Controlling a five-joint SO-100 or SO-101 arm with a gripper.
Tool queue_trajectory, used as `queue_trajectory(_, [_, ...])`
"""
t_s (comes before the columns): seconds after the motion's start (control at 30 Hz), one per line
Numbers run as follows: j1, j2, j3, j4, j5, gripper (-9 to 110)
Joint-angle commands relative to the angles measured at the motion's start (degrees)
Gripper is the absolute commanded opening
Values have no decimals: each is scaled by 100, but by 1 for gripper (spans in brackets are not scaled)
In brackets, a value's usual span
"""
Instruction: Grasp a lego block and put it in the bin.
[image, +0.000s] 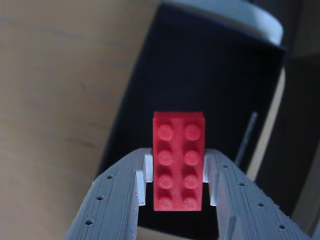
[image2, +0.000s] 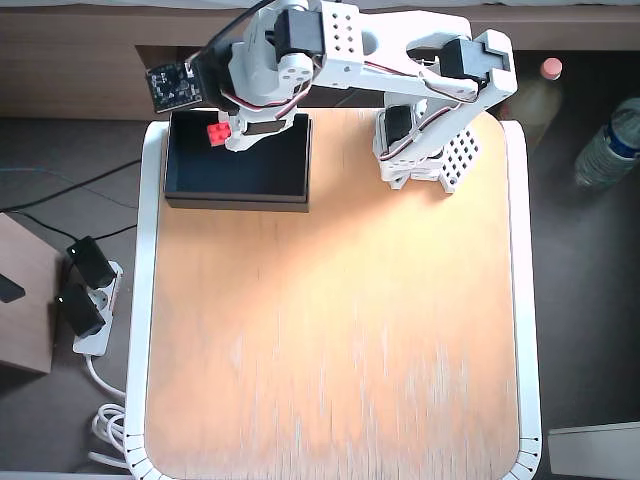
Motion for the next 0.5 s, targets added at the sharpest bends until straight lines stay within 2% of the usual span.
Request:
queue_trajectory(0.0, [413,352,229,-211,193,0])
queue_trajectory(0.47, [519,360,2101,-2268,-299,0])
